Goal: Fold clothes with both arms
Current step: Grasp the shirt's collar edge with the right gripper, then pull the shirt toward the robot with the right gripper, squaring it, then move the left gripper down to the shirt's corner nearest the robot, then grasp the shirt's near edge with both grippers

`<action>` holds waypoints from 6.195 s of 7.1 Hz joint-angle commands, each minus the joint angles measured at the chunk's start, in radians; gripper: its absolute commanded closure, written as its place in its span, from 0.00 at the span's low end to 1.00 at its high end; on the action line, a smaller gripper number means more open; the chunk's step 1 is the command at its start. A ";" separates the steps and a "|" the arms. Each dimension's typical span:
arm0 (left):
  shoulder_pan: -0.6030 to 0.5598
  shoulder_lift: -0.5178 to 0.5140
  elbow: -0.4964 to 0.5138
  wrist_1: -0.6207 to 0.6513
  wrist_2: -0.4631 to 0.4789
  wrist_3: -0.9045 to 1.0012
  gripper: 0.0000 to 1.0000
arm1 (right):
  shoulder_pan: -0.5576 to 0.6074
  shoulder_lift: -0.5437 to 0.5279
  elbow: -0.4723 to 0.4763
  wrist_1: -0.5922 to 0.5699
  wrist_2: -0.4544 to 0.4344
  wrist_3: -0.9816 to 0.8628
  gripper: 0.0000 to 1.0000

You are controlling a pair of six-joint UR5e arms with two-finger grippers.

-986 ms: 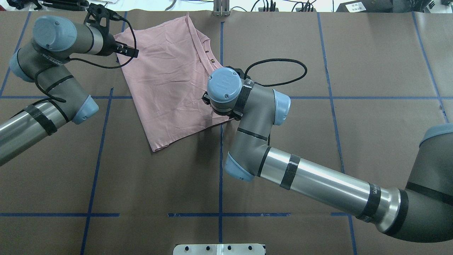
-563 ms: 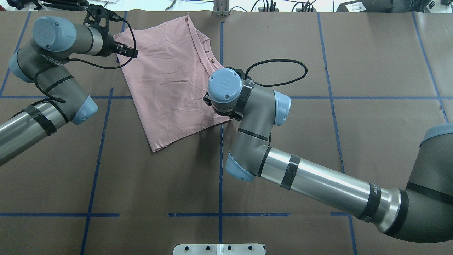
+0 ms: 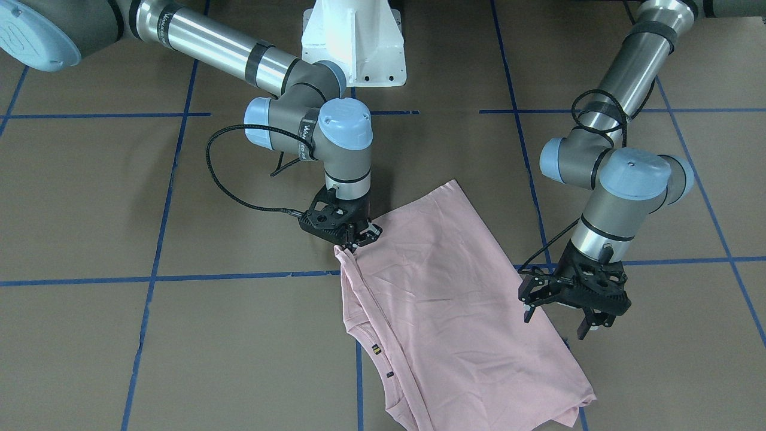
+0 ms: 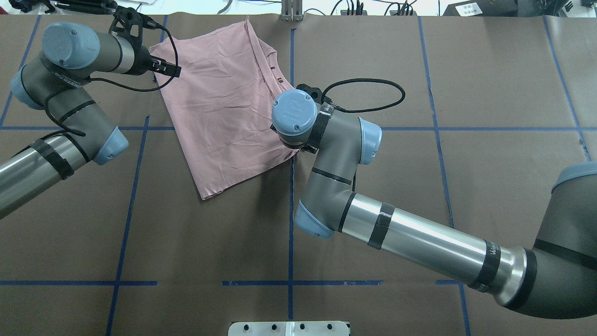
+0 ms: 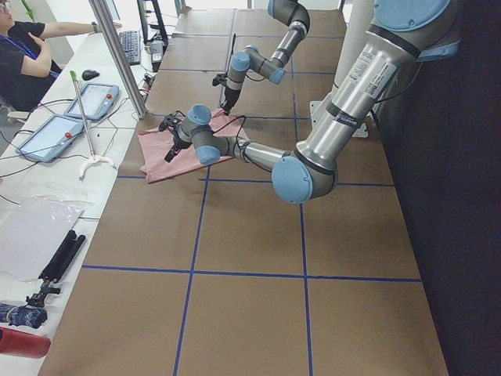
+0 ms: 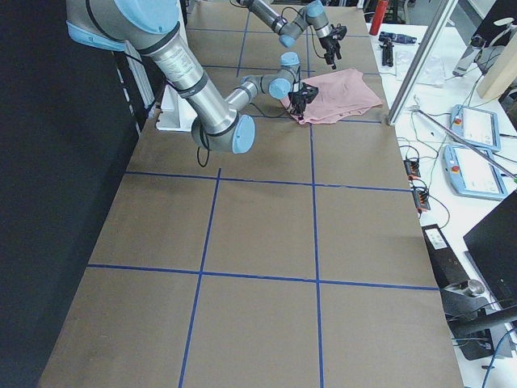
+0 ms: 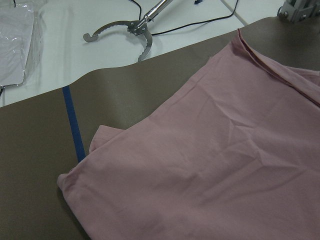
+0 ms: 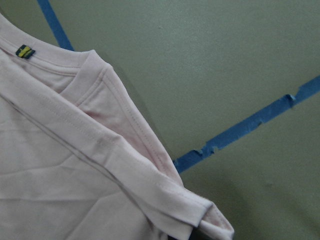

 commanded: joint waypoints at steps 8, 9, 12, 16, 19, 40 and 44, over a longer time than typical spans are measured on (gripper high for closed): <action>0.005 0.022 -0.037 0.000 -0.003 -0.002 0.00 | -0.182 -0.394 0.609 -0.128 -0.175 0.117 1.00; 0.006 0.022 -0.037 0.000 -0.003 -0.002 0.00 | -0.265 -0.407 0.674 -0.199 -0.250 0.162 1.00; 0.014 0.025 -0.092 0.023 -0.064 -0.077 0.00 | -0.372 -0.425 0.730 -0.272 -0.331 0.234 1.00; 0.261 0.394 -0.593 0.049 0.002 -0.465 0.00 | -0.379 -0.425 0.727 -0.272 -0.332 0.236 1.00; 0.542 0.516 -0.835 0.243 0.205 -0.667 0.00 | -0.378 -0.425 0.728 -0.272 -0.332 0.234 1.00; 0.739 0.374 -0.792 0.502 0.267 -0.882 0.63 | -0.378 -0.422 0.733 -0.272 -0.343 0.234 1.00; 0.741 0.372 -0.776 0.502 0.267 -0.881 0.63 | -0.378 -0.424 0.733 -0.272 -0.343 0.234 1.00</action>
